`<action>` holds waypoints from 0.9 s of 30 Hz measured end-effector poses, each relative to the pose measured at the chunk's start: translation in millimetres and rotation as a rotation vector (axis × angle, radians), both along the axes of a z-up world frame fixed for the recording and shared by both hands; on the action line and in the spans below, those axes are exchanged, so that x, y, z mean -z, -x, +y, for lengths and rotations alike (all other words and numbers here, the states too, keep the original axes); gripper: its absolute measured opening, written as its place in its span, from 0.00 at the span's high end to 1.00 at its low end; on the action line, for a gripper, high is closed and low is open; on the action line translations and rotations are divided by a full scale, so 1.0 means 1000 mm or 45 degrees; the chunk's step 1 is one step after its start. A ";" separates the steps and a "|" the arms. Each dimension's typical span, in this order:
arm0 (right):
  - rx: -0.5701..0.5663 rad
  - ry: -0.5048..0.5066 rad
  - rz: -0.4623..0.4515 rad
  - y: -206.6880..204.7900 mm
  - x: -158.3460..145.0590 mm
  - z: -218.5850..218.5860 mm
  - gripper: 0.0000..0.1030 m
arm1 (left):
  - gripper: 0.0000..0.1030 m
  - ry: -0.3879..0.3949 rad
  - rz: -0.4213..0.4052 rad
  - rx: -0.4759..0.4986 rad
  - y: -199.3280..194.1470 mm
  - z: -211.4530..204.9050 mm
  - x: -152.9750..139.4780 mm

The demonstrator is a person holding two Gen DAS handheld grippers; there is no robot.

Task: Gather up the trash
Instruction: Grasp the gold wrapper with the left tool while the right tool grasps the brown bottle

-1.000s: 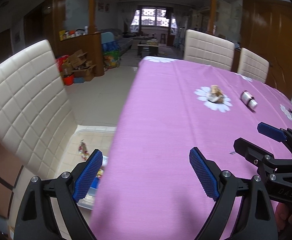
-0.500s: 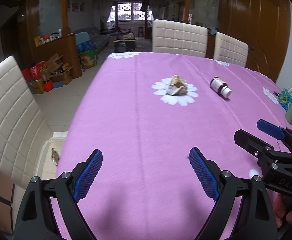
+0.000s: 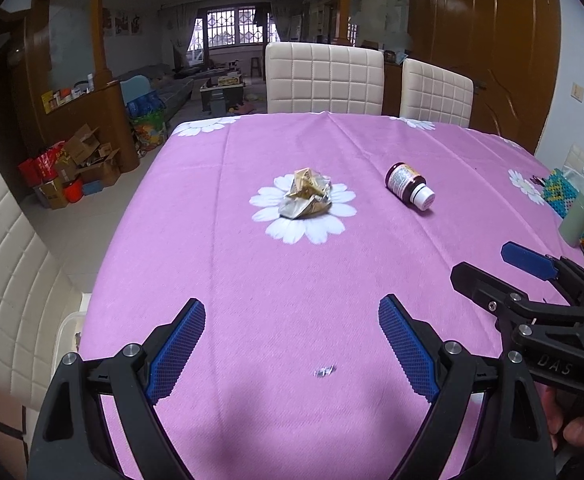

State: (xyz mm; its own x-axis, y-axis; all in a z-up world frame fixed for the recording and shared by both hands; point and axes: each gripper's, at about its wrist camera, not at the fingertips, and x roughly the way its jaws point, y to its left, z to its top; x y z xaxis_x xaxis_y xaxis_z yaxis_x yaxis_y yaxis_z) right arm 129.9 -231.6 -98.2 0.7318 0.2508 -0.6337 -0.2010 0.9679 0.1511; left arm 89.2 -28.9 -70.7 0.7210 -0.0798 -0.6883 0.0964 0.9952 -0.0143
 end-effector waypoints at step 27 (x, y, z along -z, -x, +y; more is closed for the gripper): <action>0.079 0.036 0.061 -0.108 0.015 -0.020 0.15 | 0.16 -0.015 0.087 0.002 -0.116 -0.010 0.029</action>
